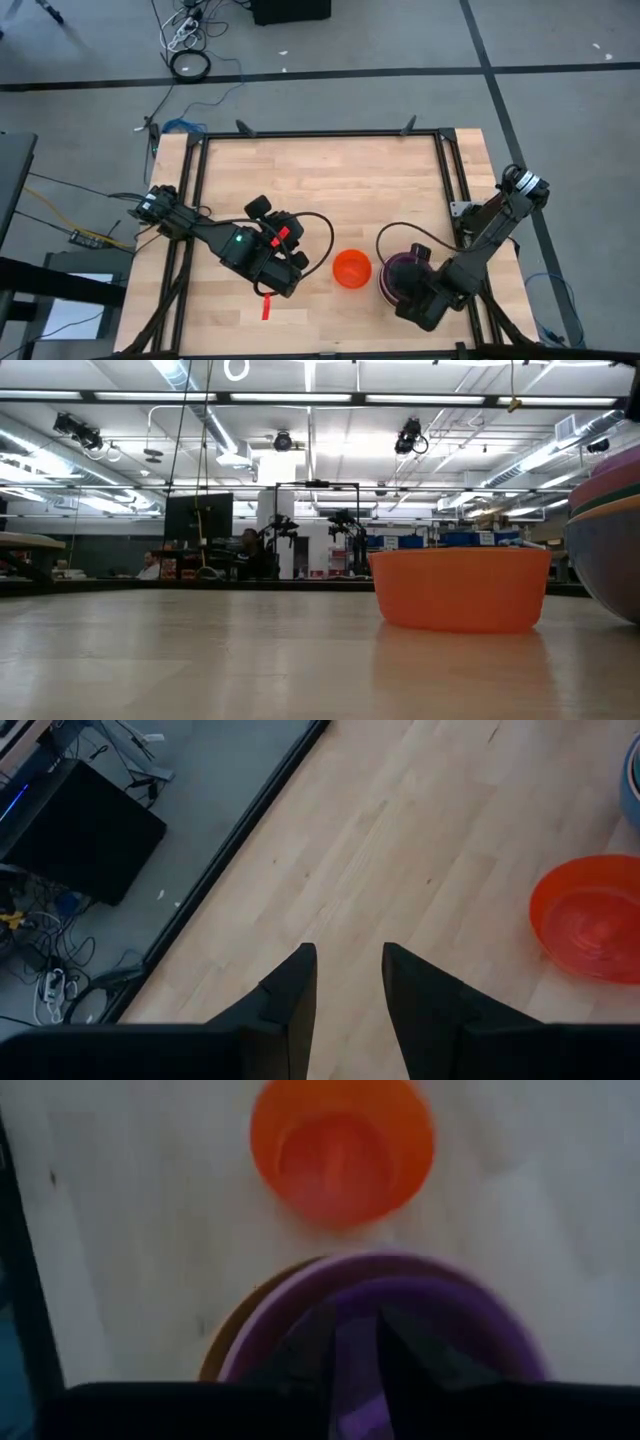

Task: Nest bowls inside each other
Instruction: Stack the violet bowl on top of the light green bowl, then stack the orange bowl on top of the purple bowl

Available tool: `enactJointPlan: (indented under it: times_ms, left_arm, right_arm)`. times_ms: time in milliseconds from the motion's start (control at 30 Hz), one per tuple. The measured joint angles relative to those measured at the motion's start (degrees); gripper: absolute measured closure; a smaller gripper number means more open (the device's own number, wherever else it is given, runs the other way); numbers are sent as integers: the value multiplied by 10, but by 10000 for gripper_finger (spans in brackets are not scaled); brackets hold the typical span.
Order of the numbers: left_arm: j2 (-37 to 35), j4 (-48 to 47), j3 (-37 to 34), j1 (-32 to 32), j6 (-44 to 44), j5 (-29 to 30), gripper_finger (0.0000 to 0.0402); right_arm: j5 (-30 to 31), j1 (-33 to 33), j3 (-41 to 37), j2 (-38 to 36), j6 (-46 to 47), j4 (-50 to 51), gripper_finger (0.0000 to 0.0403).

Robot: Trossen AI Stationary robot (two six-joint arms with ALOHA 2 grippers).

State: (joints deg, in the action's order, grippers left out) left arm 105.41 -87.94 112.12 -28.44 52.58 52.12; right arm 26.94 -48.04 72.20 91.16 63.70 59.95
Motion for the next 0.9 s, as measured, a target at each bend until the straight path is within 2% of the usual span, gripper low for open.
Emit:
enactJointPlan:
  times_ms: [133,300,467,533,700,900]
  left_arm:
    - [0,0,0,0,0,0,277]
    - [0,0,0,3,0,0,277]
    - [4,13,0,20,-11,-2,277]
    - [12,38,0,32,-36,-23,277]
    - [62,164,0,77,-124,-132,277]
    - [127,222,0,132,-140,-177,277]
  right_arm:
    - [65,-20,0,-28,17,52,343]
    - [118,-34,0,-78,110,159,344]
    - [230,-52,0,-129,192,234,344]
    - [256,-54,0,-148,203,256,344]
    - [314,-54,0,-182,199,274,344]
    - [325,-54,0,-193,183,273,344]
